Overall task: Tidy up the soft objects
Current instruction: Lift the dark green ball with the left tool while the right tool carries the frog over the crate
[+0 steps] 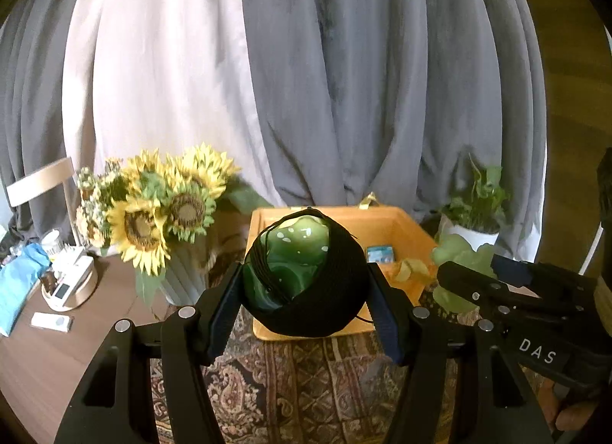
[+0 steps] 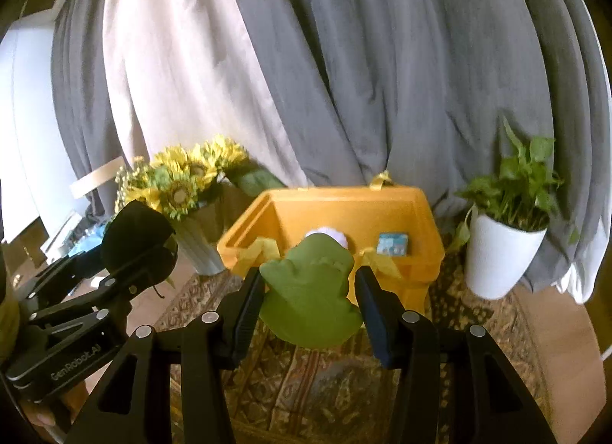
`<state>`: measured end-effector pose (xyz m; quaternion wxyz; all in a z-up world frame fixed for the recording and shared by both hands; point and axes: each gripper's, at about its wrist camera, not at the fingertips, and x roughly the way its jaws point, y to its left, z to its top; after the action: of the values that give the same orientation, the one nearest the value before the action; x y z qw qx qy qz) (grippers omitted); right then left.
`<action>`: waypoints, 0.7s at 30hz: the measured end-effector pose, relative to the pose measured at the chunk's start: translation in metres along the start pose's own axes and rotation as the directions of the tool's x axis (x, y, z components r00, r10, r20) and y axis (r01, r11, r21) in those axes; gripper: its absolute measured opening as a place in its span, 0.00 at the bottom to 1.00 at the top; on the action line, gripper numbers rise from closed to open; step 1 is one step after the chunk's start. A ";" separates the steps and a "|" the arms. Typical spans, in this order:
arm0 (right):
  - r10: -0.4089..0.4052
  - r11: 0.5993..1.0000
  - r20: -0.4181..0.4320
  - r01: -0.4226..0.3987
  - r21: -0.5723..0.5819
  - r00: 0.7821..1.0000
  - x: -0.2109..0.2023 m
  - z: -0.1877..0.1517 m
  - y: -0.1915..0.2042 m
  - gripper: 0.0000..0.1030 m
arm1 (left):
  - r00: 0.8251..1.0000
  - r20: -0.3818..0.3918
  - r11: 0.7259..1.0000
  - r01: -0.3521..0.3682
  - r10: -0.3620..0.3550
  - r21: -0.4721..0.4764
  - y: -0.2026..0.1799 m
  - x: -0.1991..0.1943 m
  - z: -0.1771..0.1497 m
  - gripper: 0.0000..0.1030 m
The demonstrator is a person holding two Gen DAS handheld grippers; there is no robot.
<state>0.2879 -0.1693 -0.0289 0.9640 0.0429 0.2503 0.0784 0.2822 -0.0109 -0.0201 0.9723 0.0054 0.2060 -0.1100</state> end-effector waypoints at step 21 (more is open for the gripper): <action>-0.025 0.999 0.104 0.029 -0.036 0.994 0.027 0.059 -0.024 0.49 | 0.998 0.055 1.000 -0.014 0.013 0.027 -0.007 0.054 0.053 0.60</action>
<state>0.3432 -0.1910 0.0072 0.9773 0.0254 0.1991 0.0678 0.3501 -0.0326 0.0065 0.9782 0.0174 0.1777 -0.1063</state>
